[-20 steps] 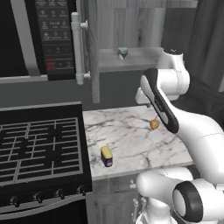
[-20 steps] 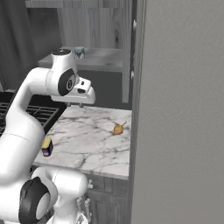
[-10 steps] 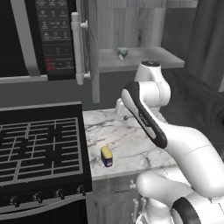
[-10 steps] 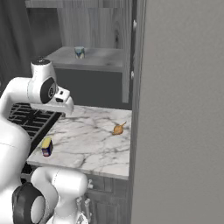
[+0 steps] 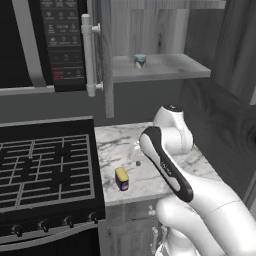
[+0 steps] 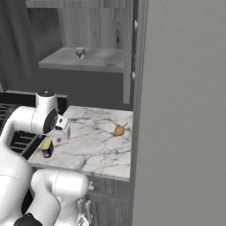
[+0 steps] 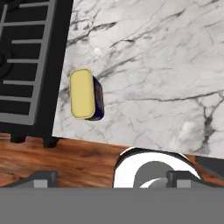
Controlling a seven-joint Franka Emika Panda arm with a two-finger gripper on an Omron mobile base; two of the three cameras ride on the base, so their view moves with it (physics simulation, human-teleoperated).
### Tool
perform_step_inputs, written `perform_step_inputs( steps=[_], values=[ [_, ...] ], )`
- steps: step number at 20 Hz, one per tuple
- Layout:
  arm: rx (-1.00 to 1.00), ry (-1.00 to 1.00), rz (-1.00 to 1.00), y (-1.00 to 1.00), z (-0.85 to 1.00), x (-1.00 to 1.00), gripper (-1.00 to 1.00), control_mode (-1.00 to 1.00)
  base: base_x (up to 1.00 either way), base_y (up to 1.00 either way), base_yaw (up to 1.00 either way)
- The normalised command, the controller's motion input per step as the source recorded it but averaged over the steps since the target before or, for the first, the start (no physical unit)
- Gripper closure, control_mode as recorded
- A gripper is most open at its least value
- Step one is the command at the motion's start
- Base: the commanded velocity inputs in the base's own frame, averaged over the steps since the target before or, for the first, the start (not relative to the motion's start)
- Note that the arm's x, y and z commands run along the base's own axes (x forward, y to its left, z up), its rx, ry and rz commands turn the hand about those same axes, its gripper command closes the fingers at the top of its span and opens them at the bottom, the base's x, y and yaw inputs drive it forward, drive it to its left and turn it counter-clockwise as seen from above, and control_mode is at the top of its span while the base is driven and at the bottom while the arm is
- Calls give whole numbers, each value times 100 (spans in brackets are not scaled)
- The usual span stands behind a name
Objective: Restock the canned food cabinet by taking the new fresh canned food from the counter and placing it in the cabinet. Then, take the old canned food from the cabinet and place it on the counter.
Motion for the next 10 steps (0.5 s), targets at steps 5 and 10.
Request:
perform_step_inputs(
  steps=[5, 10],
  values=[
    [0, 0, 7, 46, -65, 7, -100, -100, 0, 0, 0],
    [-9, 5, 1, 27, -32, 47, -100, -100, 0, 0, 0]
  ],
)
